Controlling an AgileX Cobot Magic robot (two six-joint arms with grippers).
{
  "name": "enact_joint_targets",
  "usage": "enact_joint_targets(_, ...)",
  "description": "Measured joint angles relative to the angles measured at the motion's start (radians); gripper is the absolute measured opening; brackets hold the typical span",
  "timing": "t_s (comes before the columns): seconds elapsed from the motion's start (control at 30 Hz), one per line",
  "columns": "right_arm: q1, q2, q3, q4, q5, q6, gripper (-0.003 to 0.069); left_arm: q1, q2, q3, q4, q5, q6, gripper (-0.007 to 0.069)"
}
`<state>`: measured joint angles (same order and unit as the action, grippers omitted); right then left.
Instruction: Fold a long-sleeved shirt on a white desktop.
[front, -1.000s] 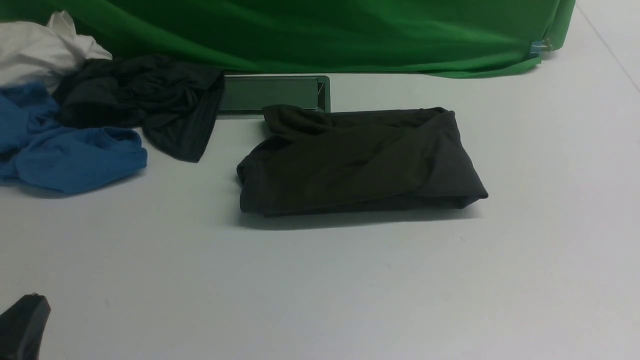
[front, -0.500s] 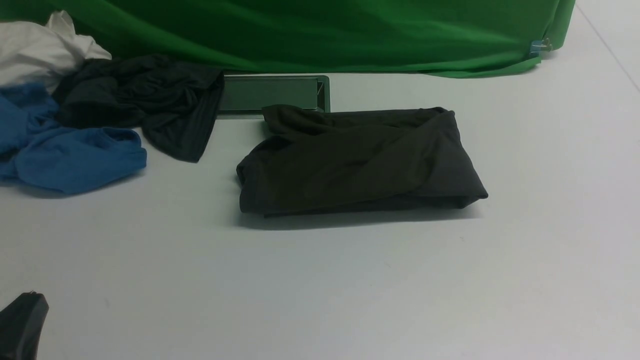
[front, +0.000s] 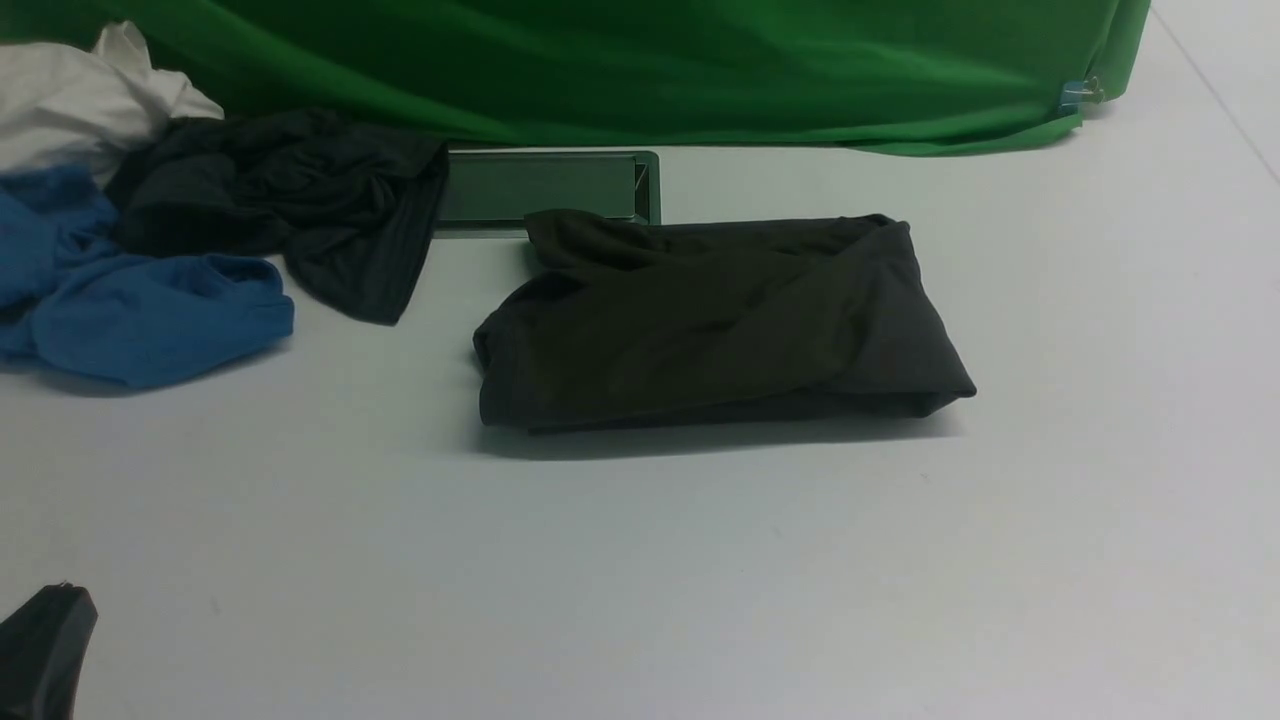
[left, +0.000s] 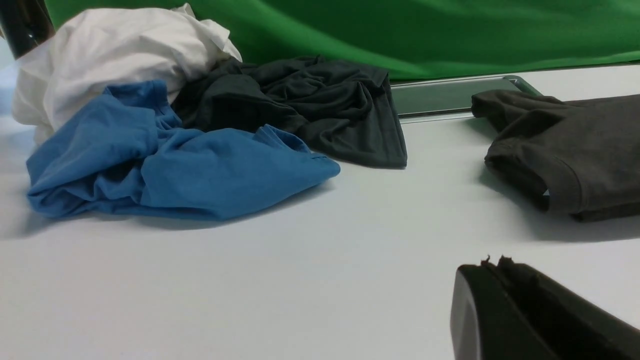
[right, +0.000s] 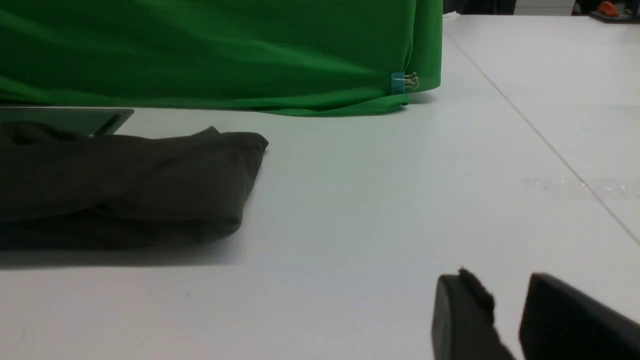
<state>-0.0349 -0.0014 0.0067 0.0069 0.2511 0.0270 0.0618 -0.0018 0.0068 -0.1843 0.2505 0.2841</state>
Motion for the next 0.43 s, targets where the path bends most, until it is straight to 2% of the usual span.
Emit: enact_joint_targets(0.43, 0.000, 0.000, 0.000, 0.000, 0.000, 0.000, 0.0236, 0.000, 0.000, 0.000, 0.000, 0.000, 0.000, 0.0019)
